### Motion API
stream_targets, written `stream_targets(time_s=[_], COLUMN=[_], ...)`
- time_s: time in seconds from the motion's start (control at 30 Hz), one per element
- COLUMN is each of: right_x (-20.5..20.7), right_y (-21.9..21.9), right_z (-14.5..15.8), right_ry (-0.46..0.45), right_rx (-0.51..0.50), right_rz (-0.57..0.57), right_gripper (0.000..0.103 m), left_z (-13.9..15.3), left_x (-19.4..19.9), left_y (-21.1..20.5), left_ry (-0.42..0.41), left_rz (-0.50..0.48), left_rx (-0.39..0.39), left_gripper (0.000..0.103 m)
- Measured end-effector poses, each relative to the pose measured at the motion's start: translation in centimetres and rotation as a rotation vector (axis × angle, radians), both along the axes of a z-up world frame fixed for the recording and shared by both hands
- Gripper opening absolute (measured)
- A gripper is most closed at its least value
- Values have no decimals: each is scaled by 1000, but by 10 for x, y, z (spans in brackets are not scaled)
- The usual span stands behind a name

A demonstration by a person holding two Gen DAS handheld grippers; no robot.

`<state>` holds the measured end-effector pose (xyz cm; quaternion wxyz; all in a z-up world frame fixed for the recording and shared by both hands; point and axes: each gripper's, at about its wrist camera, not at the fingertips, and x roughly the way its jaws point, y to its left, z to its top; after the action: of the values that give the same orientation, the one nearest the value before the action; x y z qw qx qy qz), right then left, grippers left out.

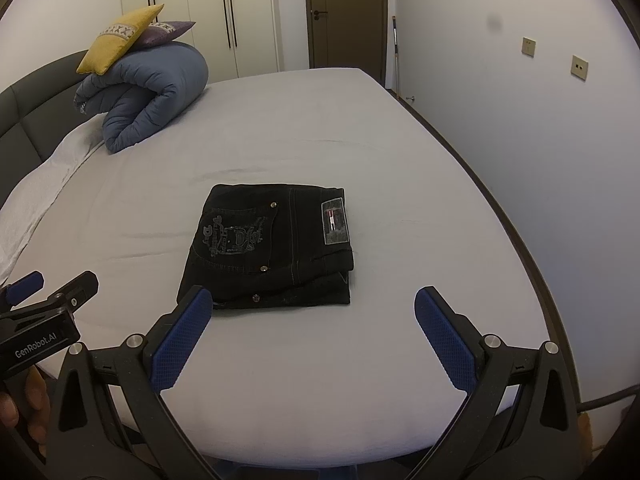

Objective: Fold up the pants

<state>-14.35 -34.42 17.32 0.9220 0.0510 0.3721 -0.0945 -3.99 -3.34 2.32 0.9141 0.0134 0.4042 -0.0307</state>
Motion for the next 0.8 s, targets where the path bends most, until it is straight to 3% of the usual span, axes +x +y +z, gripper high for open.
stream_targets(time_s=[0.8], right_x=[2], right_y=[-1], right_z=[-7], right_ry=[13], right_rx=[1], right_rz=[-2], right_gripper=[103], left_z=[-4], left_x=[-3], left_y=[-2], left_ry=[1], left_rz=[-7], left_rx=[2], left_gripper=[103])
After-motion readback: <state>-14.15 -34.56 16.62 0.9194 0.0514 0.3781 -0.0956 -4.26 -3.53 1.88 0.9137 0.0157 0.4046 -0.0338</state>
